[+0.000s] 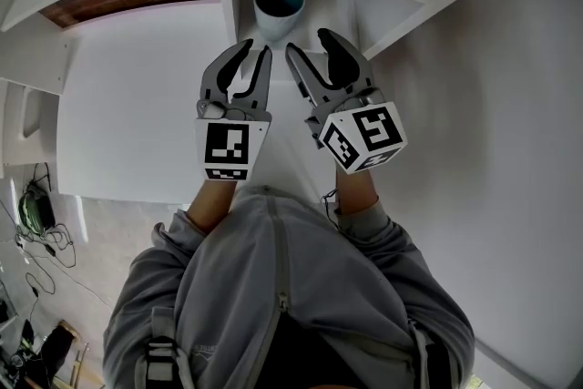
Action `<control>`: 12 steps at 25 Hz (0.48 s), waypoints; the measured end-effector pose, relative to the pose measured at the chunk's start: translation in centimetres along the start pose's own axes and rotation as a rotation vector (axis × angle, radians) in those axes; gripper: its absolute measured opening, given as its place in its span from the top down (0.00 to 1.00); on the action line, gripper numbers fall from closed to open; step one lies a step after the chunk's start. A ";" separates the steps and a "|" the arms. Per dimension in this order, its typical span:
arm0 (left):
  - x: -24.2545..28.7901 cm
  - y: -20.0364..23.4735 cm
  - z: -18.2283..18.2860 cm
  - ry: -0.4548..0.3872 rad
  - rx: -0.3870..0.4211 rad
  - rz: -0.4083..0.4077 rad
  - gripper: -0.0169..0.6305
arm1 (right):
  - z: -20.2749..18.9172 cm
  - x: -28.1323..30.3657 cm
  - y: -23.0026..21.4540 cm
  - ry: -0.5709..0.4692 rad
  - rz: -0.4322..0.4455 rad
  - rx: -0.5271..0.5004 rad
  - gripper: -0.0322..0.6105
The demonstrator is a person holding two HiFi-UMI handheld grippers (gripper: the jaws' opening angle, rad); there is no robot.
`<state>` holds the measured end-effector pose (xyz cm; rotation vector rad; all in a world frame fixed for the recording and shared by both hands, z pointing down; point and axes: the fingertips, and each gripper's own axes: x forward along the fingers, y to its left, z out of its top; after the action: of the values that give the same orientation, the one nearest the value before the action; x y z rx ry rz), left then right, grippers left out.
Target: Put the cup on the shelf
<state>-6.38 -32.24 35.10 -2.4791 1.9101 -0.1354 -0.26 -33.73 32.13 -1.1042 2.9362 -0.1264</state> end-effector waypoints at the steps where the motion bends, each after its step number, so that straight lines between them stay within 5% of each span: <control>1: -0.6 -0.1 0.4 -0.006 0.002 -0.002 0.84 | 0.2 -0.4 0.3 -0.009 -0.011 -0.016 0.70; 12: -6.5 -2.6 2.7 -0.043 0.000 -0.046 0.92 | 0.6 -5.9 2.6 -0.043 -0.130 -0.031 0.90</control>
<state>-5.35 -25.39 32.13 -2.5049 1.8380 -0.0814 2.48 -28.00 31.16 -1.2846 2.8373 -0.0559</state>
